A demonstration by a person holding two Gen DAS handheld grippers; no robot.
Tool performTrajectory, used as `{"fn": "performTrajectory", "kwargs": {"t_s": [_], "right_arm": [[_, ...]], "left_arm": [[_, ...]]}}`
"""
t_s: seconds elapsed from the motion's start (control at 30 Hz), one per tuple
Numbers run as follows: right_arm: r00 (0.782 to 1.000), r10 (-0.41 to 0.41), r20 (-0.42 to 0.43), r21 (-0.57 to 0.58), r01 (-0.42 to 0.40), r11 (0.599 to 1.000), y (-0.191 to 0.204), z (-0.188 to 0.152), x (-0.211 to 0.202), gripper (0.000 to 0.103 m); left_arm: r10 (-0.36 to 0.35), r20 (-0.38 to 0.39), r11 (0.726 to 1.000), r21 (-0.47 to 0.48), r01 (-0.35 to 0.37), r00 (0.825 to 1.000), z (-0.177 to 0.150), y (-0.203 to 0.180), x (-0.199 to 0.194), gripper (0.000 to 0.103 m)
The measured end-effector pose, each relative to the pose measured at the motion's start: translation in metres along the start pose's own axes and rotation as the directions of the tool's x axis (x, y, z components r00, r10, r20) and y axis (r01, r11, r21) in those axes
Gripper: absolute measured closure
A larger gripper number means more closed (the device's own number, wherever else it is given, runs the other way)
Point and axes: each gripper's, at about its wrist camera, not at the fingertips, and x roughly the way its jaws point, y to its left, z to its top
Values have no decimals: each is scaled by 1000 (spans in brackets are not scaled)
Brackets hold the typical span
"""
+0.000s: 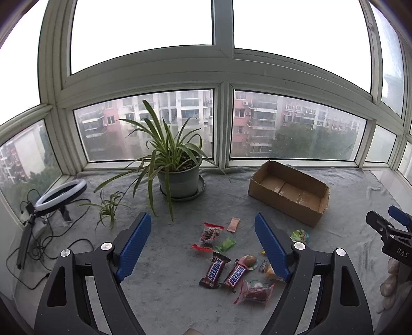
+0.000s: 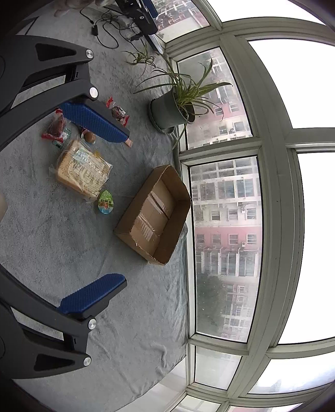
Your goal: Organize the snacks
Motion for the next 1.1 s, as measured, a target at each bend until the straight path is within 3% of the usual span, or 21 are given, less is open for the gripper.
{"fn": "performTrajectory", "kwargs": {"t_s": [1.1], "right_arm": [[1000, 7, -14, -4, -7, 1000, 2, -5, 4, 0]], "left_arm": [[-9, -6, 1000, 10, 9, 1000, -1, -4, 2, 20]]}}
